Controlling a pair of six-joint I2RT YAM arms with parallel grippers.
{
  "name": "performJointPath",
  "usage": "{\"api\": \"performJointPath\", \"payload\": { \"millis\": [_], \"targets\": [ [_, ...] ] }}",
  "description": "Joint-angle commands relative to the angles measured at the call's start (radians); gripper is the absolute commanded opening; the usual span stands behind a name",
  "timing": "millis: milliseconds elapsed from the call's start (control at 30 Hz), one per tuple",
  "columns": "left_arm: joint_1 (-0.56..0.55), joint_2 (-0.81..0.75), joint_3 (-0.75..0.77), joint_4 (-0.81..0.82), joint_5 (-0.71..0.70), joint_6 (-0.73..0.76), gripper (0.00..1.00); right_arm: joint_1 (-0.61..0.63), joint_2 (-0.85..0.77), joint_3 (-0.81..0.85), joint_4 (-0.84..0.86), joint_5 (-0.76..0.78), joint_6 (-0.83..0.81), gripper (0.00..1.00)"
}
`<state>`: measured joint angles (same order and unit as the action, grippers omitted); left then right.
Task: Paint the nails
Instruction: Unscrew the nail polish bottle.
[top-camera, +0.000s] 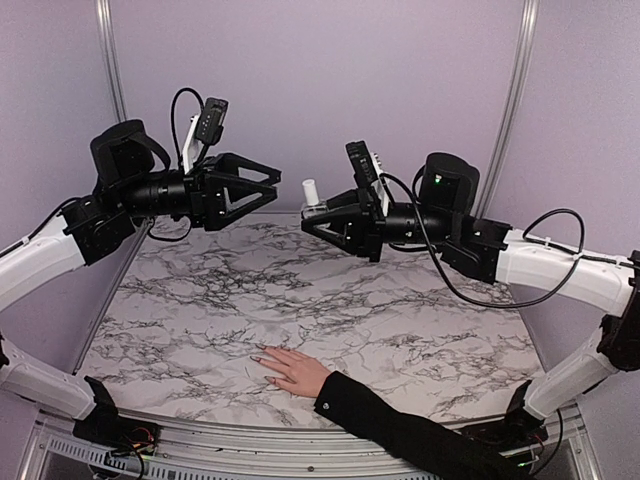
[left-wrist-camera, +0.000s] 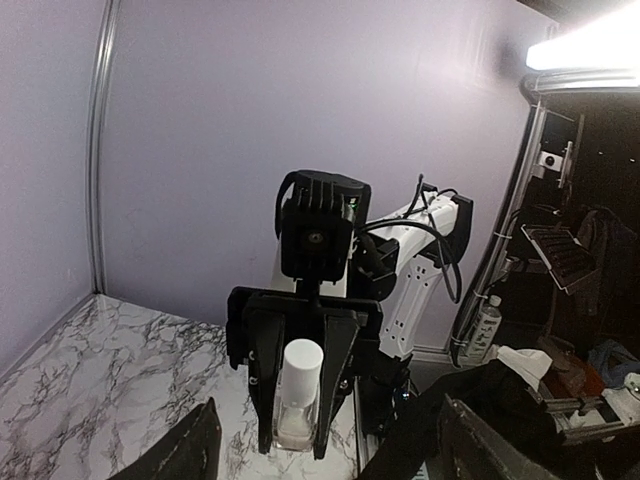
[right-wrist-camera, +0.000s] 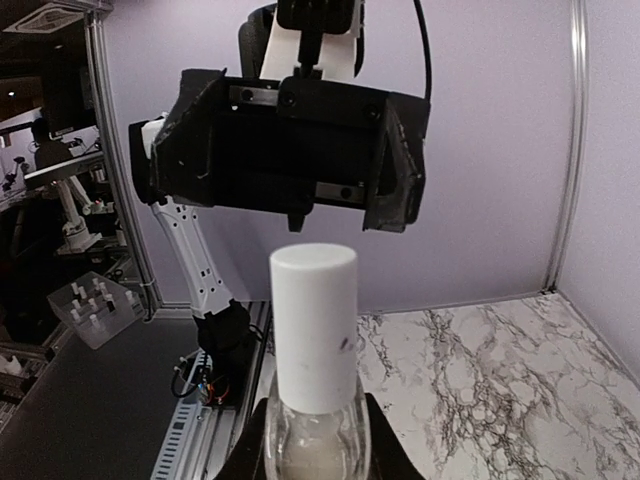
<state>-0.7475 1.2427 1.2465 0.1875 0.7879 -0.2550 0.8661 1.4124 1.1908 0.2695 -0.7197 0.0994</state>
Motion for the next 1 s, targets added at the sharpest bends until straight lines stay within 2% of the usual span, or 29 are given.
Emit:
{"api": "performJointPath", "payload": {
  "millis": [0, 133, 300, 400, 500, 700, 967],
  "targets": [
    [-0.035, 0.051, 0.089, 0.088, 0.159, -0.018, 0.75, 0.004, 0.013, 0.061, 0.066, -0.227, 0.137, 0.00],
    [-0.059, 0.094, 0.137, 0.091, 0.191, -0.003, 0.71, 0.012, 0.046, 0.078, 0.140, -0.298, 0.218, 0.00],
    [-0.087, 0.130, 0.162, 0.097, 0.211, 0.022, 0.61, 0.026, 0.065, 0.080, 0.248, -0.334, 0.323, 0.00],
    [-0.100, 0.136, 0.160, 0.103, 0.219, 0.029, 0.52, 0.030, 0.081, 0.091, 0.271, -0.363, 0.354, 0.00],
    [-0.107, 0.139, 0.149, 0.110, 0.227, 0.027, 0.49, 0.039, 0.097, 0.111, 0.267, -0.383, 0.360, 0.00],
    [-0.110, 0.138, 0.141, 0.126, 0.248, 0.022, 0.25, 0.048, 0.124, 0.140, 0.249, -0.392, 0.356, 0.00],
    [-0.109, 0.120, 0.119, 0.129, 0.205, 0.025, 0.00, 0.040, 0.125, 0.146, 0.278, -0.368, 0.382, 0.00]
  ]
}}
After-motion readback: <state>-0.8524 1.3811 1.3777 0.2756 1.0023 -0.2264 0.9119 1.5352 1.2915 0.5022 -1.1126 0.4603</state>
